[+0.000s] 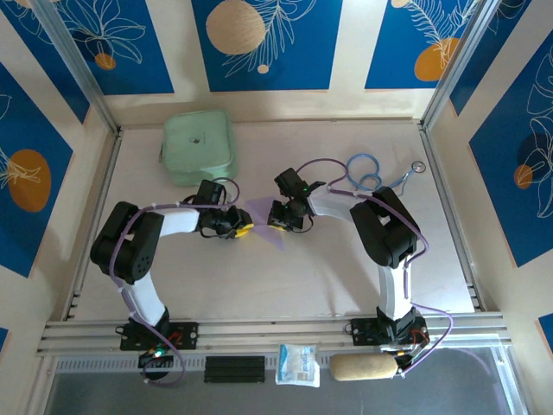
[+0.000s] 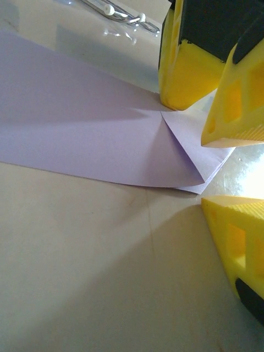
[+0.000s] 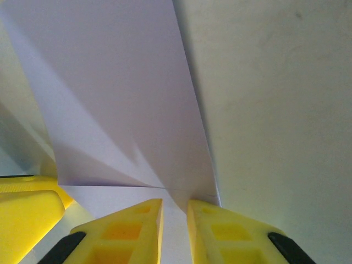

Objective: Fold a paper plane with a square sheet of paper (pick it up from the middle)
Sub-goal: Fourth fold the wing at the center of the table.

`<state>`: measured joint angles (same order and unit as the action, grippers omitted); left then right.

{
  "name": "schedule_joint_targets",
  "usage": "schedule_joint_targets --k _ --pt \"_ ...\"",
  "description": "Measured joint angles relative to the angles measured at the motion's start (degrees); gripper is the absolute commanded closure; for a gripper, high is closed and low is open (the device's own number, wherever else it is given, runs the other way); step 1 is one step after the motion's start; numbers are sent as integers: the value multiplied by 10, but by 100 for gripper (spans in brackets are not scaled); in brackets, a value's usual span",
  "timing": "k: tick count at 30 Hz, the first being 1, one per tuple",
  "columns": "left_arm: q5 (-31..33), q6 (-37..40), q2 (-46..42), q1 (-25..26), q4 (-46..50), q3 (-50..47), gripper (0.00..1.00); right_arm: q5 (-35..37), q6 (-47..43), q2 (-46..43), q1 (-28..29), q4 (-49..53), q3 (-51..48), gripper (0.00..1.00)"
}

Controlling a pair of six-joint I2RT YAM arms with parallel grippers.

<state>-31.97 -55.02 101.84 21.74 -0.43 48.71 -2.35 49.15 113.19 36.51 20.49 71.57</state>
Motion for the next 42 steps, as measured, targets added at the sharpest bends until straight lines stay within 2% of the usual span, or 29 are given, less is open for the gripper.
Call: schedule_joint_targets --k 29,36,42 --pt "-26 22 33 0 -20 28 81 -11 -14 0 -8 -15 -7 77" --pt "-26 27 33 -2 -21 31 88 -26 -47 -4 -12 -45 -18 72" --pt "-26 28 32 -2 -21 34 92 -7 -100 -40 -12 -61 -46 65"
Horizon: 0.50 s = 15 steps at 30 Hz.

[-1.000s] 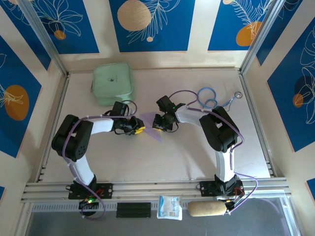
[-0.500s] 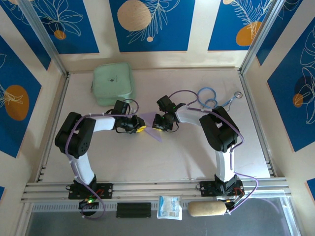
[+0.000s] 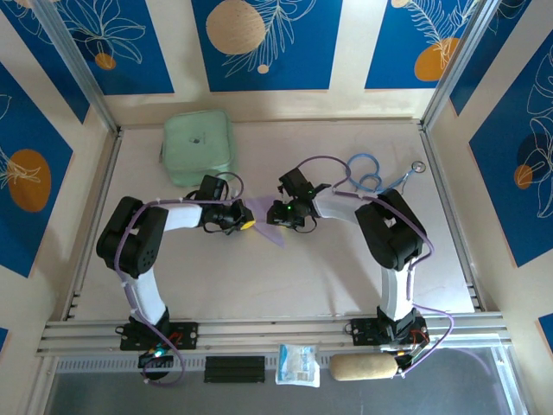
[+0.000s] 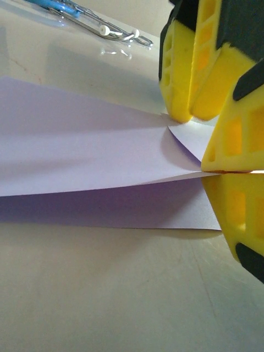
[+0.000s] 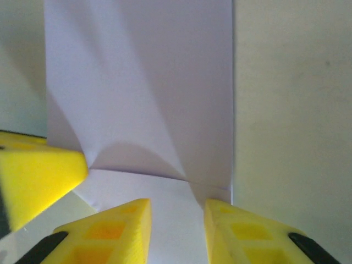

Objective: Fold a paper plane with a square sheet of paper (pick it up from the middle)
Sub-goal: Fourth fold the wing at the center of the table.

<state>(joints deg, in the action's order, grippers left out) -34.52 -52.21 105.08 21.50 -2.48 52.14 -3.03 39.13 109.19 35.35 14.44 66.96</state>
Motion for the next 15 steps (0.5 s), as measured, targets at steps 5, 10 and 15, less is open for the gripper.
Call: schedule_joint_targets --k 5,10,15 --pt "2 -5 -12 0 16 1 93 64 -66 -64 15 -8 -38 58" --pt "9 -22 -38 1 33 6 93 160 -141 -108 71 -25 -71 58" --pt "20 -38 -54 5 45 23 94 236 -194 -112 130 -42 -88 58"
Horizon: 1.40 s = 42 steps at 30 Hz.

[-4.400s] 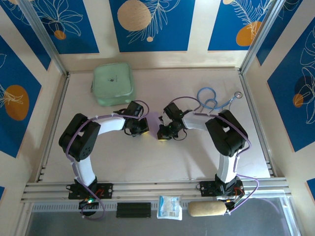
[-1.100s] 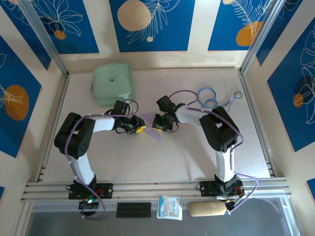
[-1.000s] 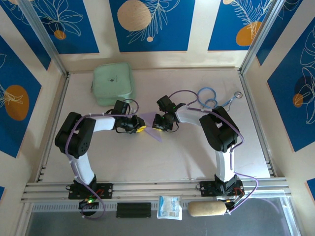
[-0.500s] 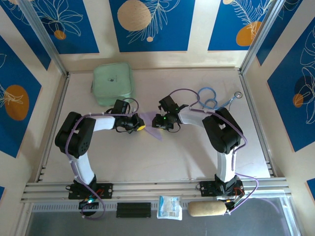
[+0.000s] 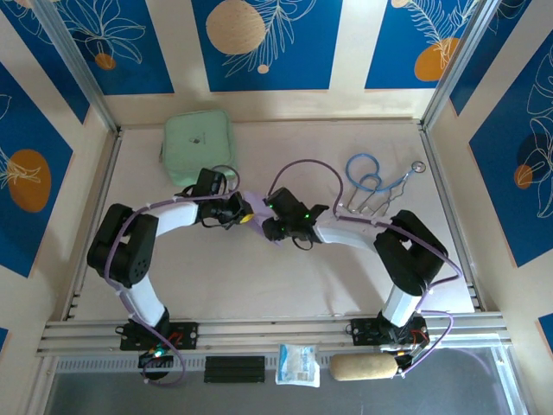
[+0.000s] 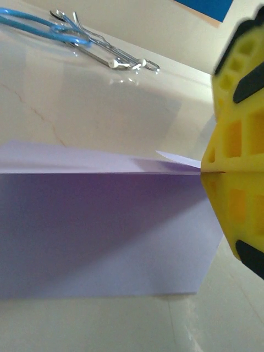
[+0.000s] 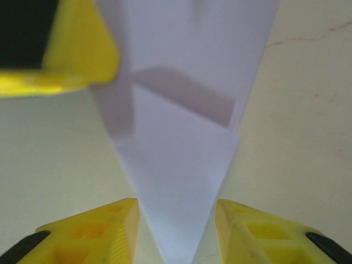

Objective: Fold a paper plane with a square sheet of paper (pick it up from the middle)
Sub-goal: Fourth fold the wing at the center of the table.

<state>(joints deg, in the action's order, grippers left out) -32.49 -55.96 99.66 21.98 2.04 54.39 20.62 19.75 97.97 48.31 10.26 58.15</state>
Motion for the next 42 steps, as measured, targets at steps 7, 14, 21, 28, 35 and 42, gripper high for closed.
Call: schedule_joint_targets --k 7,14,21,28,35,42 --pt "10 -16 -2 3 9 7 94 65 -24 33 33 -21 8 59" --pt "12 -23 -2 4 19 8 93 97 -29 62 37 -22 14 60" --pt "15 -23 -2 6 20 9 92 109 -35 62 40 -28 15 63" --pt "15 -24 -2 6 24 13 90 109 -44 62 42 -33 15 69" --pt "22 -27 -2 7 31 14 88 108 -46 66 42 -34 15 75" --pt "42 -26 -9 0 39 14 75 86 -45 68 40 -37 15 80"
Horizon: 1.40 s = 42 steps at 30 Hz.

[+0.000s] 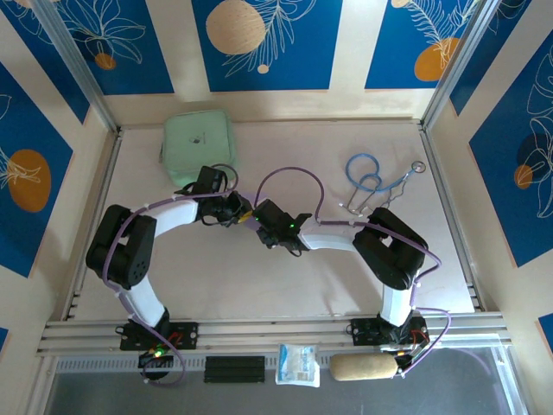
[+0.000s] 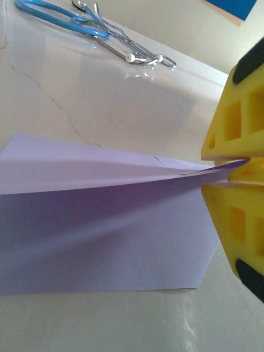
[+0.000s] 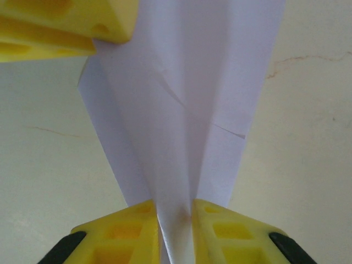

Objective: Fold a paper plane with a square sheet of paper (pick it up from the middle)
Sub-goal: Fourth fold the wing at the center of the table.

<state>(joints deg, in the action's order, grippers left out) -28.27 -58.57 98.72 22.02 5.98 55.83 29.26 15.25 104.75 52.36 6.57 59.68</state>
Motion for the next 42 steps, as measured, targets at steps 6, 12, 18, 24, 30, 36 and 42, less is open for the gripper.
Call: schedule_joint_targets --k 6,12,18,24,30,36,42 --pt "33 0 -55 -14 4 -13 65 -42 7 2 -12 -13 -3 82" --pt "46 -2 -91 -16 -30 -71 64 -92 19 2 -33 -27 -12 83" --pt "32 -10 -75 -14 -59 -100 71 -127 24 2 -46 -32 -21 85" --pt "17 -9 -30 -6 -77 -99 78 -161 28 2 -61 -40 -30 87" --pt "-1 -9 9 5 -86 -77 78 -210 28 0 -84 -56 -43 88" --pt "-11 2 33 14 -90 -48 77 -250 28 0 -104 -62 -47 88" --pt "-17 5 54 16 -95 -43 75 -263 27 0 -109 -62 -48 88"
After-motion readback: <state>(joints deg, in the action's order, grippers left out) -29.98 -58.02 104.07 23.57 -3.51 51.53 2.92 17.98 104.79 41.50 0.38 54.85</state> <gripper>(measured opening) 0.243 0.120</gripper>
